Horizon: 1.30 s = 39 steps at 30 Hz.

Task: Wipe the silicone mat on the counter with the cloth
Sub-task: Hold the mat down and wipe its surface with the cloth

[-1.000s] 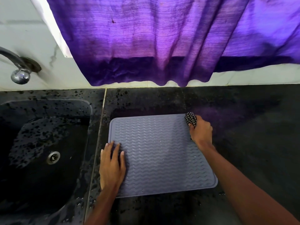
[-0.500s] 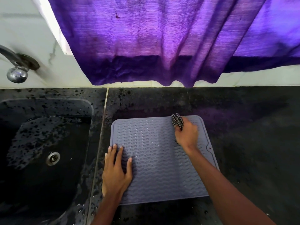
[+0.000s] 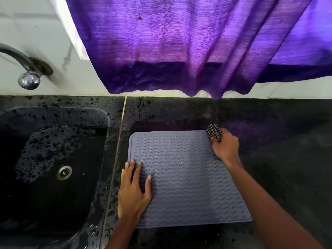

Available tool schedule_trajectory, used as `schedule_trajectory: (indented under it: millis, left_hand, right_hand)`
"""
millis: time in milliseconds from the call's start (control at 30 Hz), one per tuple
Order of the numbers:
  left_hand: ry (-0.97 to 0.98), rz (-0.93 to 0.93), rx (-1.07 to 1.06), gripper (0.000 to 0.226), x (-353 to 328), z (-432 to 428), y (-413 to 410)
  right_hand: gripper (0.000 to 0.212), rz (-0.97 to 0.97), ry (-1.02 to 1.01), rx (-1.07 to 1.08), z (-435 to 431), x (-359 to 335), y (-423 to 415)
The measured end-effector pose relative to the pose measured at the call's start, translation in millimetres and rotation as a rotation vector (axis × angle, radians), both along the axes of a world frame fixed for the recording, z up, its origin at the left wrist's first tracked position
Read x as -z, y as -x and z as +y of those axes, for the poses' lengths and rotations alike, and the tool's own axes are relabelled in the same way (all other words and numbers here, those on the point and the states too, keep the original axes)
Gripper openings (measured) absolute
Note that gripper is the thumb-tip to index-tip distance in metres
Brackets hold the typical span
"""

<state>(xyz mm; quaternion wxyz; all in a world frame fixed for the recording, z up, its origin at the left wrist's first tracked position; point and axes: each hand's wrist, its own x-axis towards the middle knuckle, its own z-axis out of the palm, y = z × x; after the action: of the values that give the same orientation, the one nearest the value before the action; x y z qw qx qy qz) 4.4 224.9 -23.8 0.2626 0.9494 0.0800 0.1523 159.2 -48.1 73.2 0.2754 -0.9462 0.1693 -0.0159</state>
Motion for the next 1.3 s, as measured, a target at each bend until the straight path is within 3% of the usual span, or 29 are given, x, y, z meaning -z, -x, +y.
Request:
schedule_trajectory:
  millis: [567,733,833,1033,1133,1300]
  left_hand:
    - [-0.001,0.007,-0.007,0.063,1.0,-2.0,0.2]
    - [-0.014,0.027,-0.011,0.063,1.1,-2.0,0.1]
    - [-0.028,0.035,0.003,0.063,0.1,-2.3,-0.4]
    - [-0.090,0.069,0.065,0.070,-3.8,-2.4,-2.2]
    - [-0.091,0.066,0.062,0.069,-2.5,-2.1,-2.2]
    - [-0.095,0.096,0.073,0.070,-2.1,-0.6,-2.3]
  right_hand:
    - [0.029,-0.083,-0.204,-0.280,174.3,22.3,27.2]
    - [0.027,0.045,-0.438,-0.165,153.5,18.1,16.8]
    - [0.029,0.021,-0.387,-0.087,109.6,9.0,10.9]
    - [0.031,-0.083,-0.065,0.032,24.9,3.2,5.2]
    - [0.024,-0.078,0.003,0.028,25.7,17.0,10.6]
    - [0.036,-0.120,-0.021,0.038,62.8,27.8,14.1]
